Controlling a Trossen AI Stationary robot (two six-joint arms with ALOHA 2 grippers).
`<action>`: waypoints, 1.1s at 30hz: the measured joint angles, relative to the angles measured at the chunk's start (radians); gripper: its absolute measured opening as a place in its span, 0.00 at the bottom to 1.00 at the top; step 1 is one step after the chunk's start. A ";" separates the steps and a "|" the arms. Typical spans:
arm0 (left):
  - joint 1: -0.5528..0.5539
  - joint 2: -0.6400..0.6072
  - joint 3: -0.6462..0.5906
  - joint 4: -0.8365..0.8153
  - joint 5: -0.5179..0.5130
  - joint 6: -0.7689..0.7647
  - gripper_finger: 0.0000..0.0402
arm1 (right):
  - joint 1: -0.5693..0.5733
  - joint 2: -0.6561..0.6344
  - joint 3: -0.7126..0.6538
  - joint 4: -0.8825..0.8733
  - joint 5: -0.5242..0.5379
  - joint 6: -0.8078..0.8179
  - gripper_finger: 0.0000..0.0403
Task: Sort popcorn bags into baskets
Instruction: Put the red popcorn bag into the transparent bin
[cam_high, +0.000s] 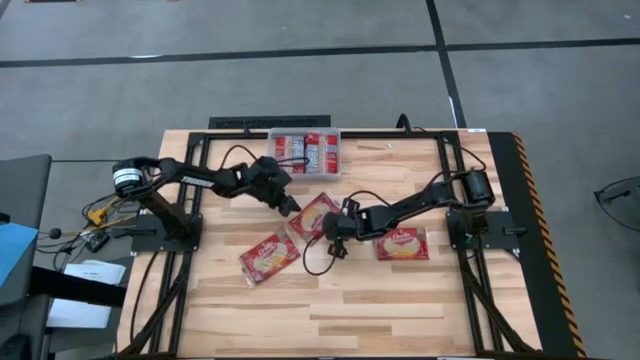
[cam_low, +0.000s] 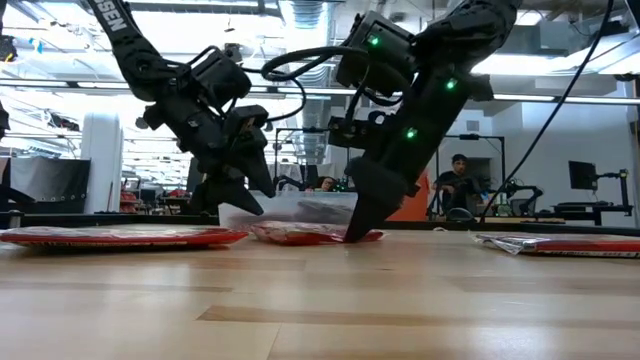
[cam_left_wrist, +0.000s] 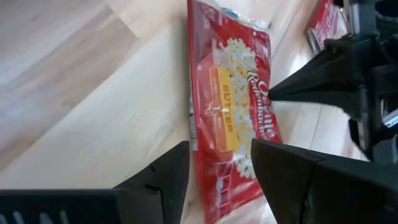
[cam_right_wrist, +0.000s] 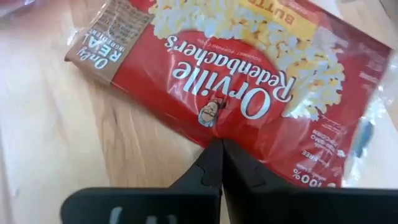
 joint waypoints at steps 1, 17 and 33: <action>0.000 0.000 0.000 0.001 -0.005 0.000 0.41 | 0.007 -0.010 -0.002 0.002 0.008 -0.008 0.05; -0.013 0.126 0.003 0.079 0.032 -0.063 0.65 | 0.011 -0.034 0.000 0.001 0.047 0.025 0.03; -0.024 0.177 0.003 0.170 0.096 -0.150 0.60 | -0.048 0.088 0.065 0.130 -0.046 -0.078 0.02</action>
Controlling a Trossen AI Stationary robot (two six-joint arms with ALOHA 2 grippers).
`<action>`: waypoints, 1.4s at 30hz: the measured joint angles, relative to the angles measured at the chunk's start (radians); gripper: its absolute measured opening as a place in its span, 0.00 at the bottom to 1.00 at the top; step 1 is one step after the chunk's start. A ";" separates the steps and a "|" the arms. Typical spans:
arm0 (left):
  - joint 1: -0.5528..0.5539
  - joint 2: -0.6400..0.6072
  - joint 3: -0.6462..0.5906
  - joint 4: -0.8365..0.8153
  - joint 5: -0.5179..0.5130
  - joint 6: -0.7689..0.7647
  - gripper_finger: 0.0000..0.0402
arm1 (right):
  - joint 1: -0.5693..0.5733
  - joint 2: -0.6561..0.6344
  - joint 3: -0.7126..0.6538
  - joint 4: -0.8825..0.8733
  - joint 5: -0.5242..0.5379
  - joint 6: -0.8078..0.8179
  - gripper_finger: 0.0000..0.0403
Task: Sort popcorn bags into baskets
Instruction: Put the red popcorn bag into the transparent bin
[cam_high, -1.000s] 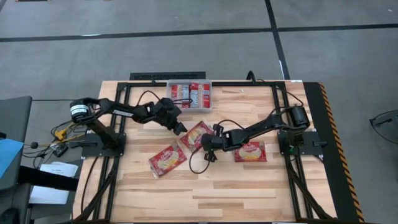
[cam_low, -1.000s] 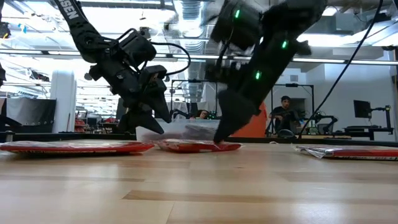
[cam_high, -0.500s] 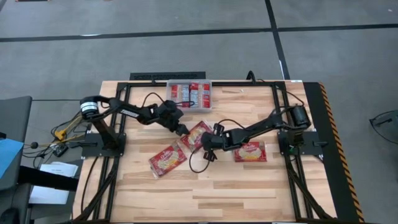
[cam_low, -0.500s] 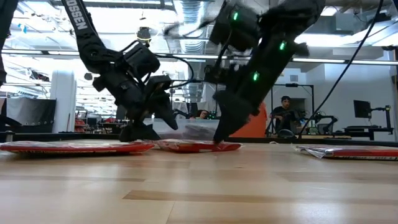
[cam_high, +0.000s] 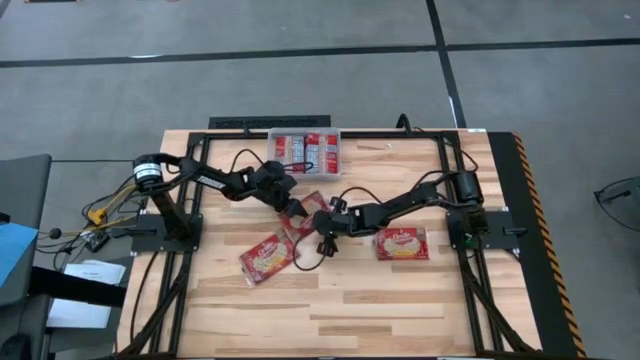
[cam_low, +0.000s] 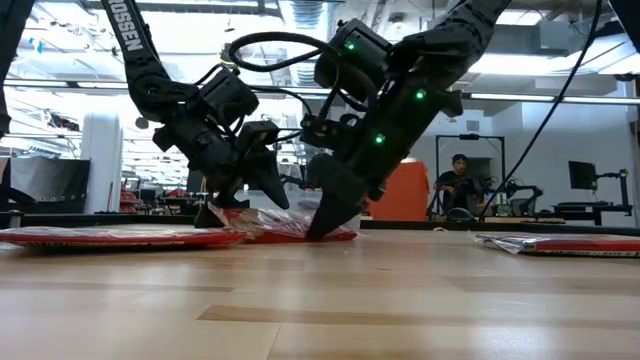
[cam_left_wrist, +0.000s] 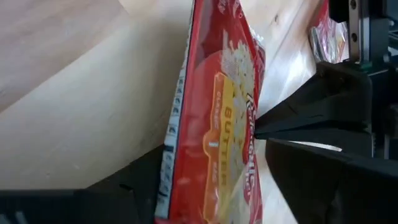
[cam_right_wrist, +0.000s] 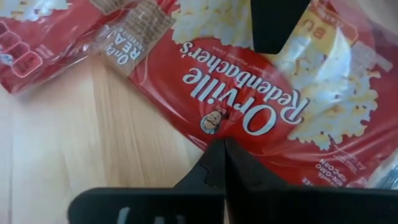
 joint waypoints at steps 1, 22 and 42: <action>0.001 0.000 0.000 0.003 0.002 -0.013 0.57 | -0.003 0.001 0.006 -0.006 -0.001 0.000 0.02; 0.053 -0.411 0.014 -0.080 -0.020 -0.223 0.02 | 0.073 -0.452 0.015 -0.460 0.273 0.019 0.04; 0.486 -0.424 0.016 -0.215 -0.142 0.010 0.00 | 0.052 -0.449 0.017 -0.505 0.324 0.054 0.08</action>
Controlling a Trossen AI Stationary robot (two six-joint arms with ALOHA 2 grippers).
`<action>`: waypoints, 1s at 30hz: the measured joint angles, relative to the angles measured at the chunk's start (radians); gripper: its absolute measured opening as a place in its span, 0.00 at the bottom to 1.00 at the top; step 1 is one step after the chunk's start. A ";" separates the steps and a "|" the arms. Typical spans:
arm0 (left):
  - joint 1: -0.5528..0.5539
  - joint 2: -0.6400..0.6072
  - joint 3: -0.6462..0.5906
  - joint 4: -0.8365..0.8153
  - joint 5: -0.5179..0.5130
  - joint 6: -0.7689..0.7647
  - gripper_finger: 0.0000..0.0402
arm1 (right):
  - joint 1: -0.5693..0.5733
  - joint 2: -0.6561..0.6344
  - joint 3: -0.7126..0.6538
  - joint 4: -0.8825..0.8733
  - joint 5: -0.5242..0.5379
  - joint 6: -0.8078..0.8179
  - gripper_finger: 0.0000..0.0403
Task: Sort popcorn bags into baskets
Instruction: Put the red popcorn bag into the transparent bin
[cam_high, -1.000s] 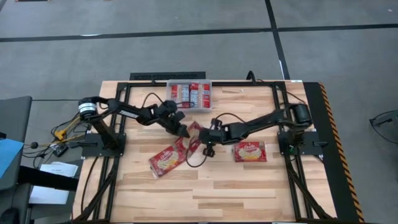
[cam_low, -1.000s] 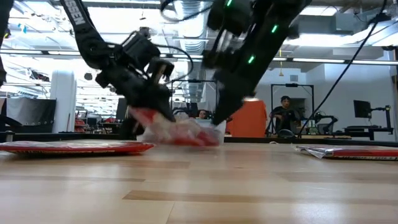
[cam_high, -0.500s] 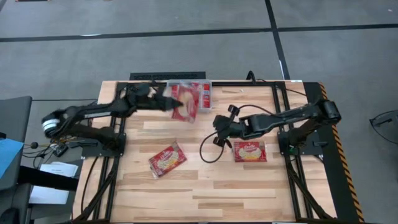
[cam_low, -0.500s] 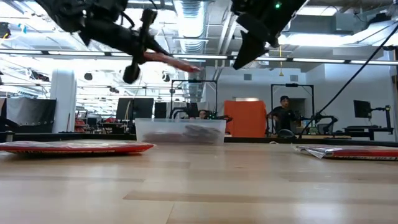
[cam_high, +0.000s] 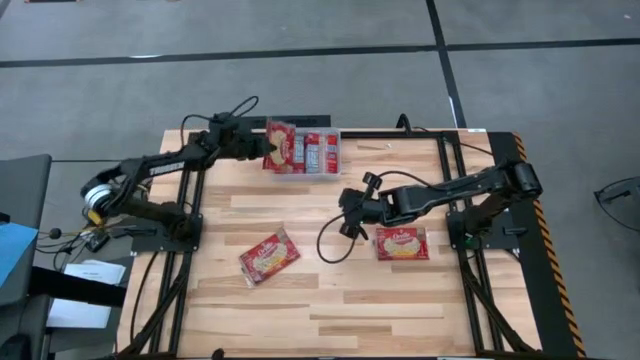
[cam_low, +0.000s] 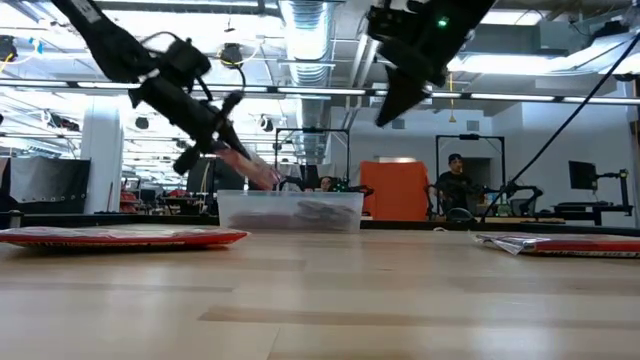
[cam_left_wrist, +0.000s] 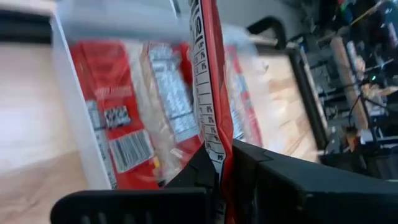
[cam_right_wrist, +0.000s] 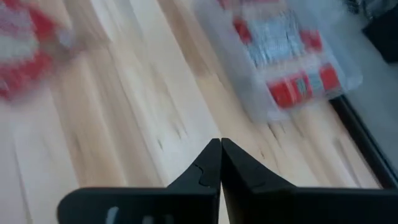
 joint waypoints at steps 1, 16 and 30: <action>0.000 0.029 0.000 0.019 0.014 -0.001 0.00 | 0.000 -0.002 -0.001 -0.014 -0.002 0.002 0.07; -0.003 0.265 0.000 0.244 0.045 -0.108 0.05 | -0.001 -0.002 -0.002 -0.022 -0.022 0.009 0.08; 0.001 0.276 0.000 0.318 0.052 -0.091 0.49 | -0.003 -0.002 -0.001 -0.033 -0.021 0.008 0.05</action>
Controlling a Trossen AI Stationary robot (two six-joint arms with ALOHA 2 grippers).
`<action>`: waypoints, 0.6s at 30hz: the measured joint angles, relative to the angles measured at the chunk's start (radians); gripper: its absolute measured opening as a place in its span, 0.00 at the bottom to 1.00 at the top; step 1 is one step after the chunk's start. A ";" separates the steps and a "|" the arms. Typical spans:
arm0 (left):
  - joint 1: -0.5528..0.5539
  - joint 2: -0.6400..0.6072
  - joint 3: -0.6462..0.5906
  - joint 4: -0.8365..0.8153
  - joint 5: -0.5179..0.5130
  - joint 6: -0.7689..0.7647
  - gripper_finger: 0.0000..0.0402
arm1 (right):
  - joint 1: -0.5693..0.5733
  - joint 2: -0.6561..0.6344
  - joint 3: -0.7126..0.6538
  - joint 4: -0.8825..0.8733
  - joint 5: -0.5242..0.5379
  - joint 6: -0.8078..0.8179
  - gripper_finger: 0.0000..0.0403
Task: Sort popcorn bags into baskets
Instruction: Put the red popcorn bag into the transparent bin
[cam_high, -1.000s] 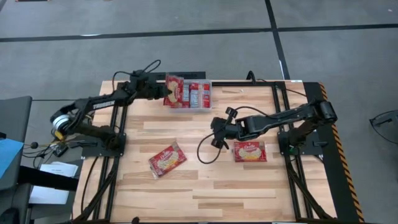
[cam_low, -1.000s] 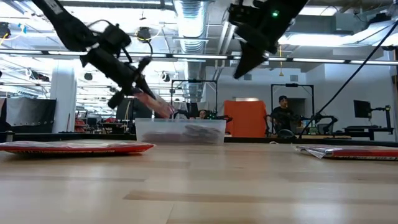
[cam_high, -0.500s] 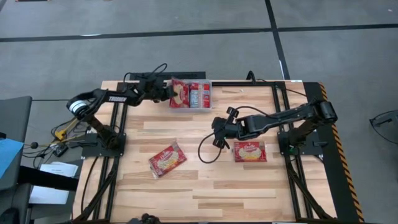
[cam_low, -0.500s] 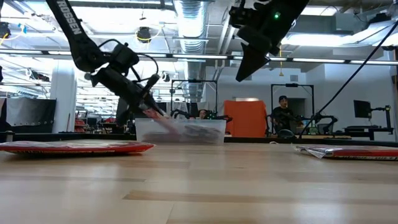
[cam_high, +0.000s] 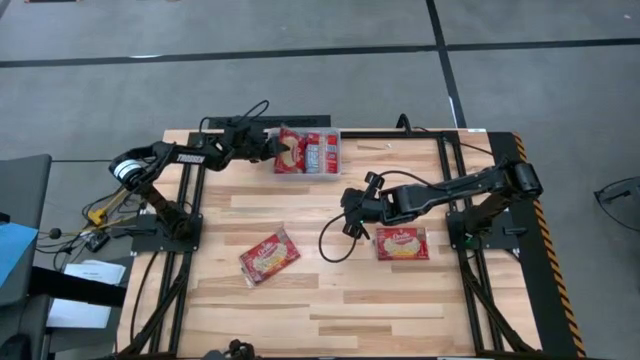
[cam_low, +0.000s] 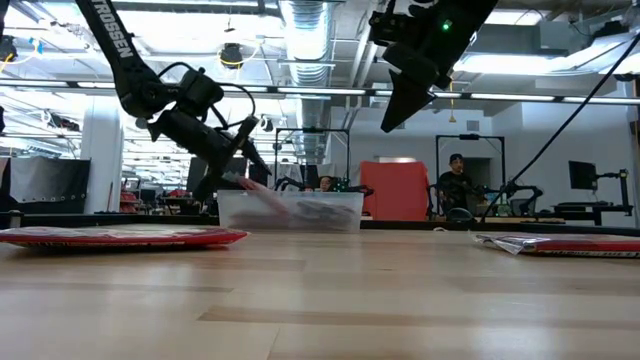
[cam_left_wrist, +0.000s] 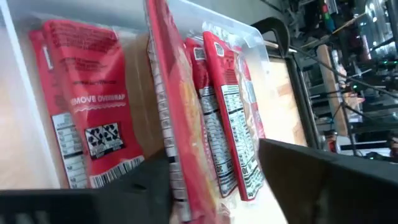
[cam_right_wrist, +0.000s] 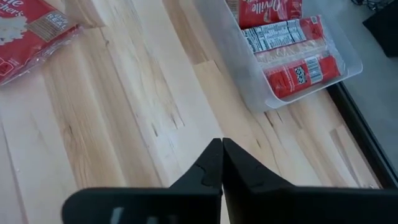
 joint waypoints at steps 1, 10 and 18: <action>0.007 0.000 0.000 -0.001 0.011 -0.015 0.54 | 0.000 0.000 0.000 0.000 0.000 0.000 0.06; 0.106 0.000 0.000 0.024 0.275 -0.115 0.70 | 0.000 0.000 0.000 0.000 0.000 -0.001 0.08; 0.127 -0.084 0.000 -0.002 0.330 -0.113 0.71 | 0.000 0.000 0.000 0.000 -0.001 -0.009 0.05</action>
